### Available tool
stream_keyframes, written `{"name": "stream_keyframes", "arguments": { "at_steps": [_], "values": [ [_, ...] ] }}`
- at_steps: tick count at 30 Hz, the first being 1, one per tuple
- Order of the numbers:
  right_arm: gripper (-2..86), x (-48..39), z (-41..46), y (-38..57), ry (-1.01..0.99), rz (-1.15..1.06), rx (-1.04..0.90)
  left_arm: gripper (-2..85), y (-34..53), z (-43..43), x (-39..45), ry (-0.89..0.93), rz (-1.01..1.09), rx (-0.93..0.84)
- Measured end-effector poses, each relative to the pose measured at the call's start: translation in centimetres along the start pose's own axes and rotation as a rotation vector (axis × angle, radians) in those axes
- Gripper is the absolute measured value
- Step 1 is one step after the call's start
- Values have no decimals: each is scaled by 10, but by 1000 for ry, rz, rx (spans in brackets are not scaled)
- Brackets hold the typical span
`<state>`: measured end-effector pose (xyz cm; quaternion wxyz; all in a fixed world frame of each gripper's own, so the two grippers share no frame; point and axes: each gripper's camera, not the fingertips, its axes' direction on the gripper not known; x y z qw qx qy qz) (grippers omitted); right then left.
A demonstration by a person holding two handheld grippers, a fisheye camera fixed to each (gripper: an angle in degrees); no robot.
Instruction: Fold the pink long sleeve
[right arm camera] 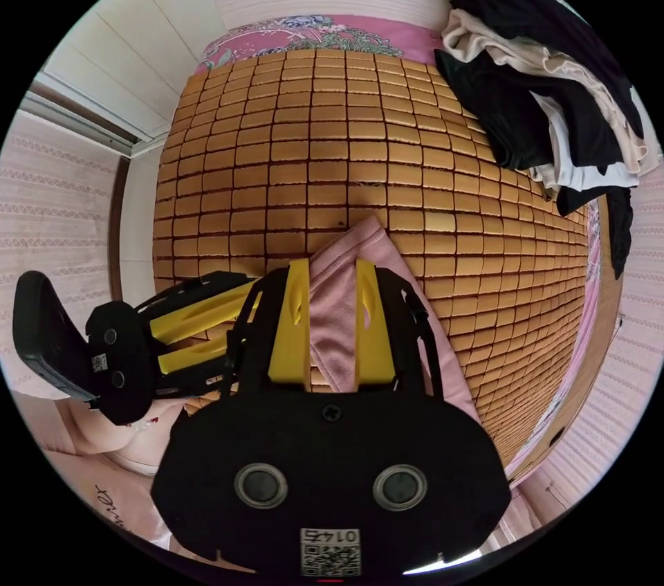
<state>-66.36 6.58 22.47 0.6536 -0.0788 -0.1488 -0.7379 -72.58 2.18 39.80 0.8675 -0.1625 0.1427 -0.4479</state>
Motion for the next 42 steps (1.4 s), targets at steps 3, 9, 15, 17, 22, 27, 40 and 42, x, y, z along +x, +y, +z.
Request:
{"name": "stream_keyframes", "arguments": {
  "at_steps": [3,9,15,17,22,27,40,42],
  "values": [
    [50,6,-4,23,16,-4,22,60,2,2,7,-4,47,-6],
    [39,41,-79,129,20,85,268,53,14,-26,39,122,223,144],
    [39,93,-190,338,28,286,572,50,39,-62,129,560,279,312],
    [40,97,-222,423,41,385,681,51,51,-81,204,671,435,318],
    [42,55,-256,658,103,640,882,53,130,-110,346,947,749,215],
    [67,4,-116,850,129,1160,562,62,259,-59,422,994,1024,-120],
    [103,31,-23,915,43,1214,404,79,302,106,375,442,934,-303],
    [98,45,-23,902,63,1127,471,80,286,126,379,352,929,-241]
  ]
}}
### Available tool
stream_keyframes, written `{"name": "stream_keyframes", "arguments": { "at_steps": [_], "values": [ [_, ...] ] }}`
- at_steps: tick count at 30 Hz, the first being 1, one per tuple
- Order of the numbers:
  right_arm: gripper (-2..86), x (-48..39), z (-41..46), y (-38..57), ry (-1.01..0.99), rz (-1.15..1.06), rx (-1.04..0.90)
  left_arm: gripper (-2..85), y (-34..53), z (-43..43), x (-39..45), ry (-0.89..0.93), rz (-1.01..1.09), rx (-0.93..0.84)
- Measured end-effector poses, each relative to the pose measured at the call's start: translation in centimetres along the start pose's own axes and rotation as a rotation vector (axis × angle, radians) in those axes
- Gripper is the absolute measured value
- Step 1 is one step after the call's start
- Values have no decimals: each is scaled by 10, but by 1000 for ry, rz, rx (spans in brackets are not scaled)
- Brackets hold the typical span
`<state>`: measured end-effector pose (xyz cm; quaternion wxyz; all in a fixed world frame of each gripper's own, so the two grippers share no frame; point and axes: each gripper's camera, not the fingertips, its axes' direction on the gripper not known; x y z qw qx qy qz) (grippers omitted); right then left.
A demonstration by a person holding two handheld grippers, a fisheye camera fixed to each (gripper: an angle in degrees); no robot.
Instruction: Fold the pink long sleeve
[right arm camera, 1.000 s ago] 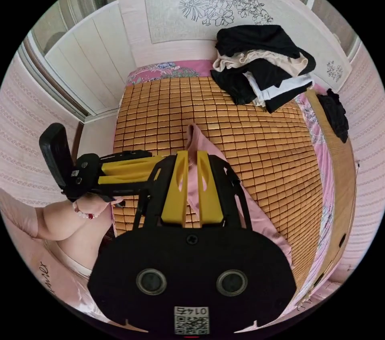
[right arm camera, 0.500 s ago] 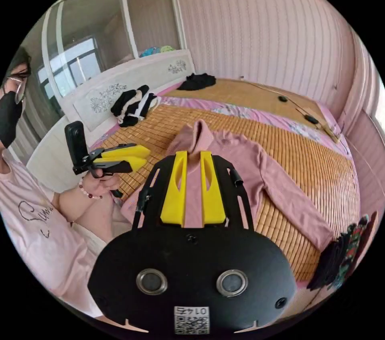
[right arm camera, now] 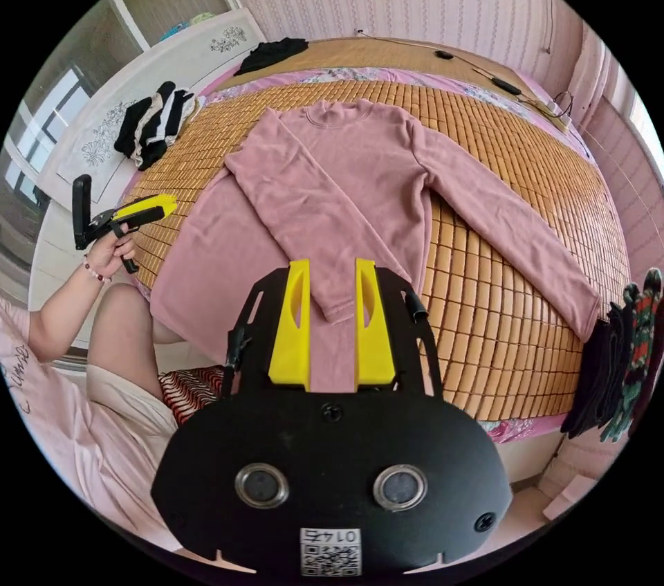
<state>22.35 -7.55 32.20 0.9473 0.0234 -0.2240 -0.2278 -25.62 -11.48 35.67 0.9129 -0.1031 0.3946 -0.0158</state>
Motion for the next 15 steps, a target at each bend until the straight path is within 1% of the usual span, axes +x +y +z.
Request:
{"name": "stream_keyframes", "arguments": {
  "at_steps": [2,5,7,9,10,13,15],
  "values": [
    [97,-9,12,-23,-2,-88,17,73,-20,26,-18,-98,6,2],
    [90,-29,44,-83,13,-226,-33,39,-44,66,-29,-131,44,-15],
    [82,-42,64,-122,-24,-307,-36,6,-55,95,-31,-155,59,-55],
    [82,-57,91,-173,-79,-376,-17,2,-64,125,-34,-153,69,-113],
    [84,-60,99,-186,-90,-386,-21,6,-68,143,-38,-140,58,-140],
    [101,-70,141,-242,-120,-402,-73,61,-76,185,-44,-143,52,-176],
    [111,-73,169,-273,-109,-379,-102,69,-79,210,-46,-140,56,-198]
  ]
}}
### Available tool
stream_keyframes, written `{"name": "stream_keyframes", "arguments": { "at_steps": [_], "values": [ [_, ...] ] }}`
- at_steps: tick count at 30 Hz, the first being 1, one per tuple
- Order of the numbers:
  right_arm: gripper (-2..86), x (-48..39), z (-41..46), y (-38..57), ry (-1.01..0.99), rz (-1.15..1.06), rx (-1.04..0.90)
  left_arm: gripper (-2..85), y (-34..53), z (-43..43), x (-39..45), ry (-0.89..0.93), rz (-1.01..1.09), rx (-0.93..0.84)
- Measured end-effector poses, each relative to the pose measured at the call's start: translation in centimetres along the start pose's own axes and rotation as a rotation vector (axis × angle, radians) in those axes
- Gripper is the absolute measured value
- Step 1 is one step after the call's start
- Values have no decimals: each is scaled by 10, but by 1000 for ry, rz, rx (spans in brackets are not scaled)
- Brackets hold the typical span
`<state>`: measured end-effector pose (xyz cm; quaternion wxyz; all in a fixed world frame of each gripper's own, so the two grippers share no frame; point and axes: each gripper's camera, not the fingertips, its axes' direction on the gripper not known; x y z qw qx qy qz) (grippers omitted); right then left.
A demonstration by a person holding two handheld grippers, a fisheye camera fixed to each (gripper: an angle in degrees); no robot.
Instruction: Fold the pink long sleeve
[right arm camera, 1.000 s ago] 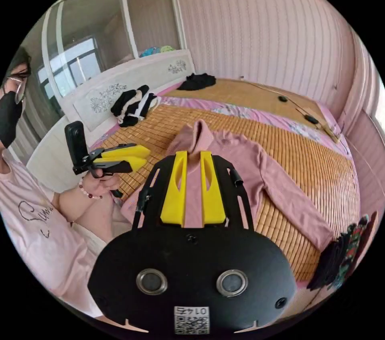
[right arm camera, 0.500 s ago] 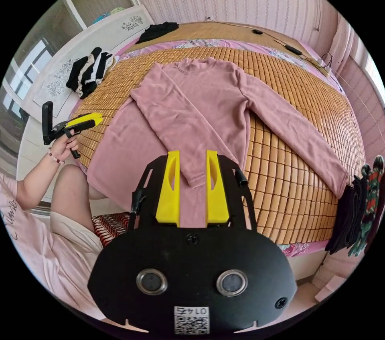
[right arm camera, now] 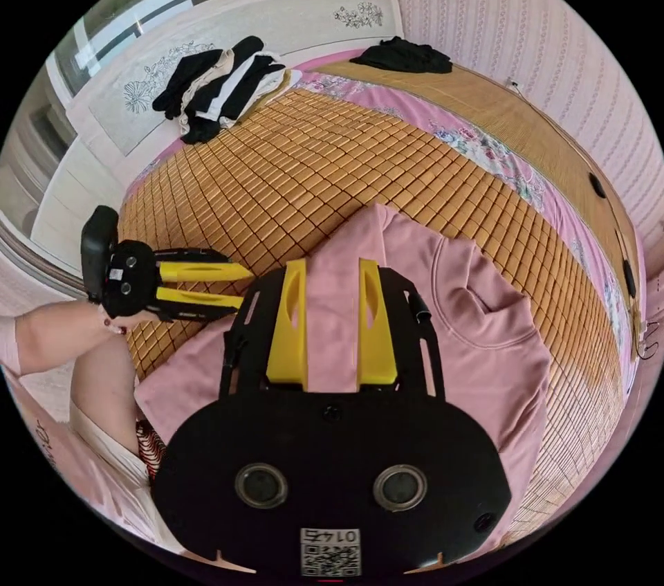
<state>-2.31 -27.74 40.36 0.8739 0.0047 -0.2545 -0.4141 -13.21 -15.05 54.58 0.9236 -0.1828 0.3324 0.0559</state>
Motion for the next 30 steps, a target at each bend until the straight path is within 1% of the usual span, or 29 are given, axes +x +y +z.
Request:
{"name": "stream_keyframes", "arguments": {
  "at_steps": [2,4,6,8,10,13,15,17,19,21,22,23,24,25,27,28,30],
  "values": [
    [107,8,20,-12,40,44,-37,45,-6,25,2,48,24,-16],
    [71,12,38,-14,77,69,-103,16,-6,36,1,80,15,-7],
    [20,11,43,-9,93,37,-72,1,-1,43,0,89,-1,9],
    [11,13,44,-9,102,15,-65,-5,5,51,-2,89,-20,22],
    [6,22,47,-8,68,16,-78,-6,7,65,2,50,6,0],
    [1,48,49,-3,-57,75,-112,-3,10,91,24,-55,121,-22],
    [1,66,28,12,-179,99,-73,2,10,103,33,-87,142,-34],
    [1,77,1,37,-231,130,-6,21,13,117,38,-101,129,-8],
    [1,86,-33,75,-195,195,73,69,17,120,46,-172,129,18],
    [0,88,-80,142,-158,181,141,81,24,121,55,-234,119,39],
    [0,87,-90,161,-144,168,146,81,30,119,63,-264,127,59],
    [0,80,-108,201,-97,153,136,80,37,116,73,-265,151,83],
    [0,70,-124,244,-28,146,109,79,41,114,77,-262,153,99],
    [0,63,-131,266,13,142,93,78,48,109,87,-237,159,131],
    [-1,28,-153,354,206,164,25,78,59,102,107,-169,178,181],
    [-2,18,-157,374,257,175,5,77,64,101,125,-124,213,195],
    [-5,-13,-171,447,478,292,-29,70,67,105,158,-106,277,190]
  ]
}}
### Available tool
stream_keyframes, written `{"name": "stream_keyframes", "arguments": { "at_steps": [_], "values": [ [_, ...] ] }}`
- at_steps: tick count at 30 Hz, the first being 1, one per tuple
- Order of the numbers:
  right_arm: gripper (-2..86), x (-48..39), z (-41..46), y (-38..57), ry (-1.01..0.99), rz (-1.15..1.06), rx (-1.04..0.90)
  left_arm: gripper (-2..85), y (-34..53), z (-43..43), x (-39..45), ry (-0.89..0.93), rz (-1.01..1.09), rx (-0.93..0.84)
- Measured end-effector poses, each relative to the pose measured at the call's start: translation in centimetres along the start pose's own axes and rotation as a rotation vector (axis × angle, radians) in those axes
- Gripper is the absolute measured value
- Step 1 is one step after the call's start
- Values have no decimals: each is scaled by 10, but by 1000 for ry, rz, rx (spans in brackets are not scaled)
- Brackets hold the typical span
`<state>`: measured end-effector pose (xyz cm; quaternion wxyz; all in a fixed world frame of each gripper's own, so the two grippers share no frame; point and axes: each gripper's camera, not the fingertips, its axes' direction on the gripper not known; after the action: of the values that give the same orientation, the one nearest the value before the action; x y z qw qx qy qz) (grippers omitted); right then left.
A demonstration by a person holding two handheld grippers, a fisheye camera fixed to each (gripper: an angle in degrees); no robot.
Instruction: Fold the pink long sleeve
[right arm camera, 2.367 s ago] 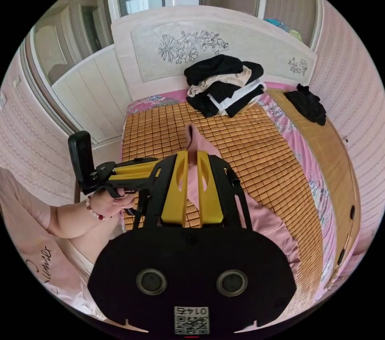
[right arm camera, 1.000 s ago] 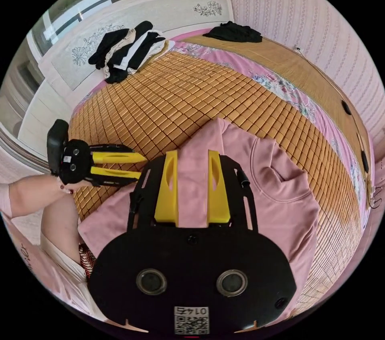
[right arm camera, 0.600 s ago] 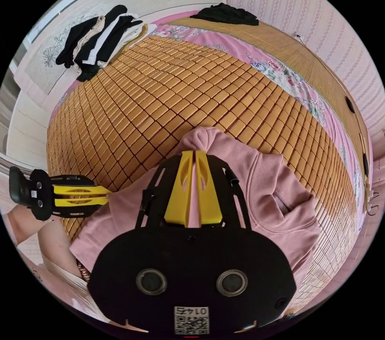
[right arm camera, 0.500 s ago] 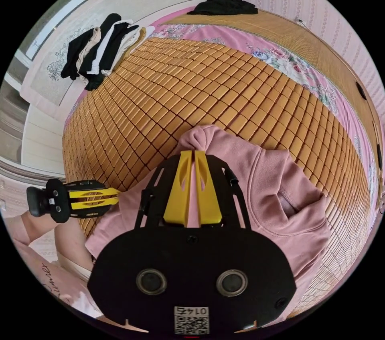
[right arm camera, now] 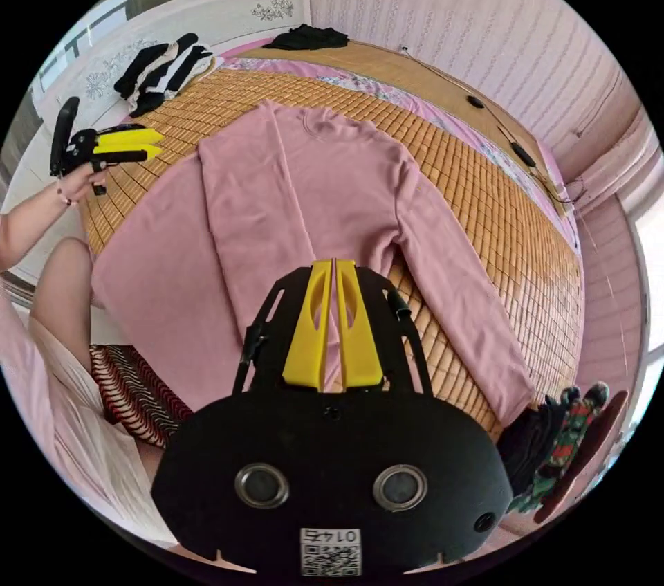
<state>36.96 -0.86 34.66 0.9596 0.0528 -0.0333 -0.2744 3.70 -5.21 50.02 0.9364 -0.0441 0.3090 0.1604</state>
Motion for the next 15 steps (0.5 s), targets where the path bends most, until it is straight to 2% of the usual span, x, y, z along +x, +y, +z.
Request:
{"name": "stream_keyframes", "arguments": {
  "at_steps": [4,7,8,12,15],
  "values": [
    [-5,20,-25,84,202,192,90,30,-32,9,74,36,88,33],
    [7,57,-18,123,160,286,25,38,-63,32,121,118,150,20],
    [37,76,-14,137,127,341,21,52,-76,41,140,140,167,17],
    [130,152,4,185,-5,611,75,63,-111,71,194,215,246,11],
    [132,199,18,216,10,749,119,64,-140,101,233,245,278,18]
  ]
}}
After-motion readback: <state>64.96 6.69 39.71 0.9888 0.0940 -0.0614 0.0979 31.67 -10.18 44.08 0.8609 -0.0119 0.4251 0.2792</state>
